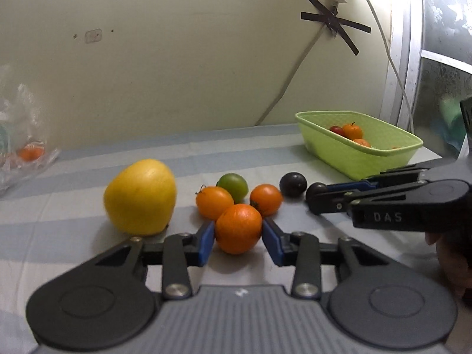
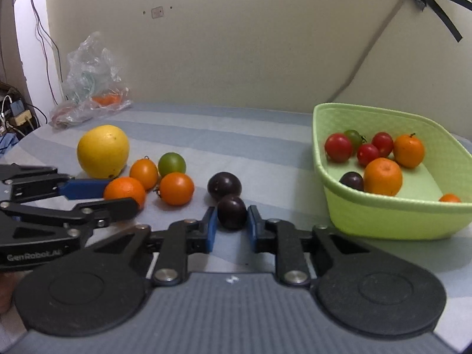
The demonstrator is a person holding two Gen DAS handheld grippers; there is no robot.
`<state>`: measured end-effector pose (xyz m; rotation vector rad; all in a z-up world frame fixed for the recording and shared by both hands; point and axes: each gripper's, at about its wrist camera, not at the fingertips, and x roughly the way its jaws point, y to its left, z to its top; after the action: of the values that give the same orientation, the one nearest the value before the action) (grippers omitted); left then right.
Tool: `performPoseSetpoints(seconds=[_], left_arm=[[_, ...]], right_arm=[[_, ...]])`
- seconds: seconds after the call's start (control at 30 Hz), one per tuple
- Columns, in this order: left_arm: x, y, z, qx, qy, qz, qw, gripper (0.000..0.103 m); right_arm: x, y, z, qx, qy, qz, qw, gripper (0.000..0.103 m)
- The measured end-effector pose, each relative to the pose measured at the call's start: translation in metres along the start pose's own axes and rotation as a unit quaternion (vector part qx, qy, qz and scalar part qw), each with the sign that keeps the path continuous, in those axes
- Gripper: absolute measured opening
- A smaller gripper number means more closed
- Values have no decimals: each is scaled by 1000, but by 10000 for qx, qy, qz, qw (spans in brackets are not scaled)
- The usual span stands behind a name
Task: Organize fruits
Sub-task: 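Grasp a tangerine with the left gripper while the right gripper grasps a dark plum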
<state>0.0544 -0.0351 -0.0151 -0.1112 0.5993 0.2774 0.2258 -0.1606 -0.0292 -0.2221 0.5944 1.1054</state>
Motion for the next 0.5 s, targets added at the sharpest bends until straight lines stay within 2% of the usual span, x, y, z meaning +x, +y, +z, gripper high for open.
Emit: performPoseSetpoints(seconds=[0.1, 0.23, 0.33, 0.4, 0.5], left_arm=[[-13, -3, -4, -181, -2, -450, 9988, 36], [-22, -15, 5, -139, -101, -955, 9953, 36], [-14, -28, 27, -118, -152, -1343, 9908, 36], [-3, -39, 48, -111, -178, -1549, 9877, 36], [17, -63, 77, 13, -290, -1701, 9850, 36]], right_arm=[[-13, 0, -6, 56, -55, 77, 9999, 24], [-44, -3, -19, 49, -314, 160, 9994, 24], [-69, -11, -21, 21, -723, -47, 9974, 24], [-85, -23, -19, 45, -1055, -335, 9938, 24], [-95, -46, -10, 160, -1358, -774, 9876, 24]])
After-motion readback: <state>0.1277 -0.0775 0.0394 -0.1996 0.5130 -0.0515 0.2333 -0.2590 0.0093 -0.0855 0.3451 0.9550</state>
